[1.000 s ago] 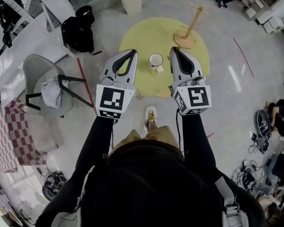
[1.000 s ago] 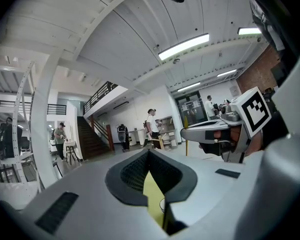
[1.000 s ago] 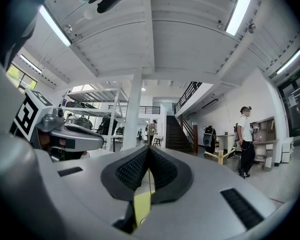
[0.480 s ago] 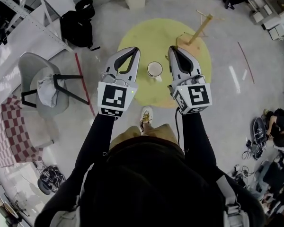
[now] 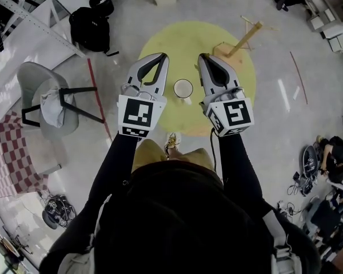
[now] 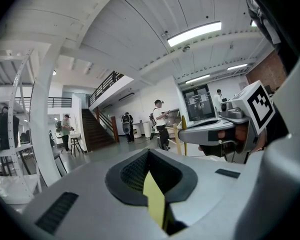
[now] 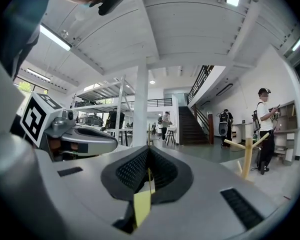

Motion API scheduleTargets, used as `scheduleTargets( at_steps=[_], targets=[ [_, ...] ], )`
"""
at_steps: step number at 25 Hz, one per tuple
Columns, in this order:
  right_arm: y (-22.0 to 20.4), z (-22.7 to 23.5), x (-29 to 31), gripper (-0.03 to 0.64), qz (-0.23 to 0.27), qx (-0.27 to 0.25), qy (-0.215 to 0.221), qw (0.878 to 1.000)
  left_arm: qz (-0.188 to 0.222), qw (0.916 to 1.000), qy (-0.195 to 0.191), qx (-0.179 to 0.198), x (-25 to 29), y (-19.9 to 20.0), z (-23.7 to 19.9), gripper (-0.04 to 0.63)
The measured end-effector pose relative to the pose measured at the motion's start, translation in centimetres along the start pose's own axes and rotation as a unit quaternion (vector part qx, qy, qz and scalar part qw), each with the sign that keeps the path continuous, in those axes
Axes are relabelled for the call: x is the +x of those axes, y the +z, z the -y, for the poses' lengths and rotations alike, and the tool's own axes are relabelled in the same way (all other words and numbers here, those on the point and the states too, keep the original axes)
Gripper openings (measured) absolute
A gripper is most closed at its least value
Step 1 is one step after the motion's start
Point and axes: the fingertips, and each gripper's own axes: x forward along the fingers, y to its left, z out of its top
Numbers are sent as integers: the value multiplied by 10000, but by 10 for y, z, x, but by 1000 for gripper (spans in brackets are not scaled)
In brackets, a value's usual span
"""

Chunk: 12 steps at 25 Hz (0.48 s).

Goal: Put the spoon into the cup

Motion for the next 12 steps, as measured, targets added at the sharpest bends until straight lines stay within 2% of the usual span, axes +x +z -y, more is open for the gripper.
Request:
scheduleTargets(
  at_steps=[12],
  targets=[
    [-1,-5,0,28,186,114,322,9992,34,10000,-29,69,15,2,4,15]
  ],
)
